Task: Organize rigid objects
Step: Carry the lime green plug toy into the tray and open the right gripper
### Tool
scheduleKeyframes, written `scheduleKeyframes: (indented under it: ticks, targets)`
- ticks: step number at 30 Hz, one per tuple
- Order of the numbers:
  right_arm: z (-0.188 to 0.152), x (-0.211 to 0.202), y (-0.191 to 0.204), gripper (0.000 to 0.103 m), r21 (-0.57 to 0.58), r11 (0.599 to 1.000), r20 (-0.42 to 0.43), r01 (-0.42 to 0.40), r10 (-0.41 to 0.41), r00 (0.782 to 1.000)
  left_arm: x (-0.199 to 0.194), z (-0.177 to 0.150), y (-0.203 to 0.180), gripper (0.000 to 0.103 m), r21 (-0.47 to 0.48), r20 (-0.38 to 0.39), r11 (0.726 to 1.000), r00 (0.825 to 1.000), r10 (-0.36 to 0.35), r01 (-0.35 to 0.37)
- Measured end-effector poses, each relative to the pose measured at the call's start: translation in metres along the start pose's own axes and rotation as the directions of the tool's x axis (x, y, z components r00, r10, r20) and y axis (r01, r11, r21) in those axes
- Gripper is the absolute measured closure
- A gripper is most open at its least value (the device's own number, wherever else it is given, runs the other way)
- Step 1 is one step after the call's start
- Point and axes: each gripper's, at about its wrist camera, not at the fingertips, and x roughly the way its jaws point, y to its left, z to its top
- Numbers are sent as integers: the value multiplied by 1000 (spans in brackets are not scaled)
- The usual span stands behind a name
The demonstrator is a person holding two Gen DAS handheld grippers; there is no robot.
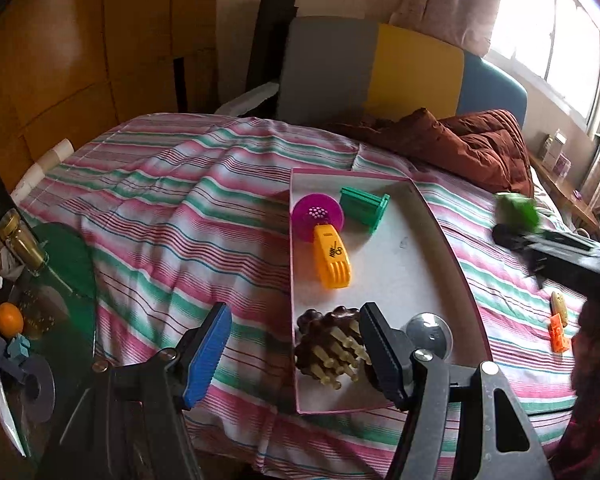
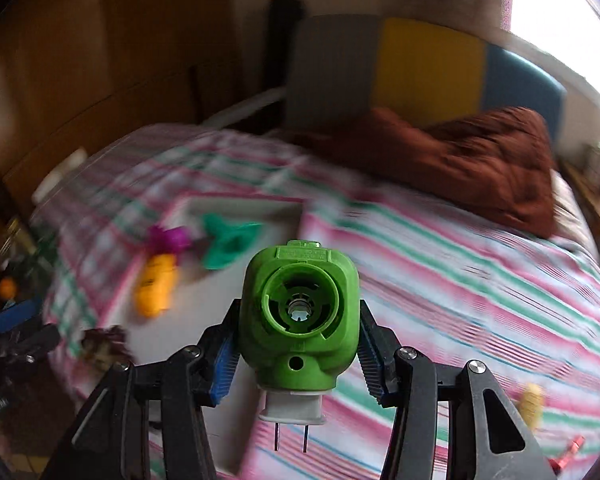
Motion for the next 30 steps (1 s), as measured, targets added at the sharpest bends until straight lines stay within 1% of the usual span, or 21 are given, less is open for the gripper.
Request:
scheduleKeyframes:
  ticks: [2, 5, 7, 11, 18, 21, 22, 25, 30]
  targets:
    - [2, 14, 23, 51, -32, 999, -27, -25, 25, 999, -1, 0, 4, 36, -9, 3, 1000, 1000, 5, -5]
    - [2, 37, 42, 51, -36, 997, -82, -63, 60, 995, 0, -1, 10, 36, -21, 1, 1000, 1000, 8, -8]
    - [3, 49, 49, 51, -39, 997, -111, -73, 68, 991, 2, -1, 14, 36, -29, -3, 1000, 1000, 9, -9]
    - [2, 70, 50, 51, -50, 996, -166, -73, 64, 984, 5, -3, 21, 36, -44, -15, 999, 1000, 11, -11]
    - [4, 103, 55, 51, -60, 998, -235, -31, 16, 972, 9, -6, 21, 36, -49, -30, 999, 999, 13, -14]
    - [-1, 110, 57, 51, -56, 998, -260, -32, 16, 965, 9, -6, 22, 36, -51, -34, 999, 999, 15, -17]
    - [-3, 113, 58, 50, -47, 998, -271, -42, 28, 962, 9, -6, 21, 36, -51, -34, 999, 999, 17, -19]
    - [-4, 113, 60, 49, -64, 998, -259, -29, 12, 966, 10, -7, 22, 36, -50, -38, 999, 999, 18, -20]
    - [-6, 112, 60, 49, -39, 999, -255, -35, 24, 967, 9, -8, 22, 36, -47, -38, 999, 999, 21, -23]
